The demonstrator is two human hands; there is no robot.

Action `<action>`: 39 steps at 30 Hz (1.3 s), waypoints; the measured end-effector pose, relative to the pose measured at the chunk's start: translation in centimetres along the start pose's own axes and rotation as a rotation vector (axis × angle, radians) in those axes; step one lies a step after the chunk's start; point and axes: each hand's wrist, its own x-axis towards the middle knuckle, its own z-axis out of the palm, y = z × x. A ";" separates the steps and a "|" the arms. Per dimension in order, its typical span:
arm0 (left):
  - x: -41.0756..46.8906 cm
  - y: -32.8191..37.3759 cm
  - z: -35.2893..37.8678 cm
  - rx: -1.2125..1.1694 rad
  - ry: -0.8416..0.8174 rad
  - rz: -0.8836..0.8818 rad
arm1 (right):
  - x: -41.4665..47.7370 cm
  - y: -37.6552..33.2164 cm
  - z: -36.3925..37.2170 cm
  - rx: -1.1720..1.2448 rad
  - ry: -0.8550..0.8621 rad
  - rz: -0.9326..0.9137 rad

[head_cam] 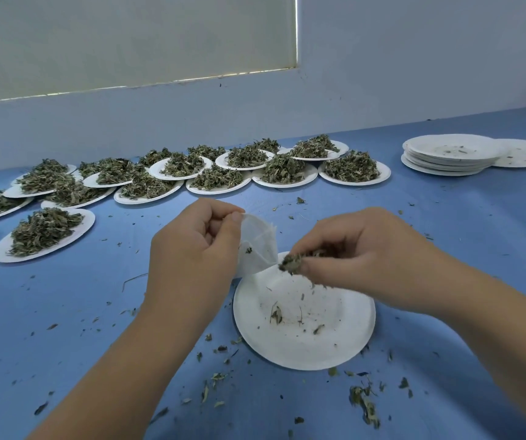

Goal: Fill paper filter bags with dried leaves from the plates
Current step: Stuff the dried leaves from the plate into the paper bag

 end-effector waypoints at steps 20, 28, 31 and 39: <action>-1.7 1.2 2.1 0.088 -0.157 0.096 | 0.6 -0.9 3.0 -0.465 0.294 0.076; -1.5 0.9 1.9 0.029 -0.146 0.022 | 0.2 -0.9 1.8 -0.267 0.185 0.073; -1.4 0.9 2.0 0.003 -0.152 0.000 | 0.3 -0.8 1.7 -0.212 0.209 0.074; -1.4 1.0 2.1 -0.055 -0.183 -0.059 | 1.1 -0.4 2.8 -0.234 0.290 0.050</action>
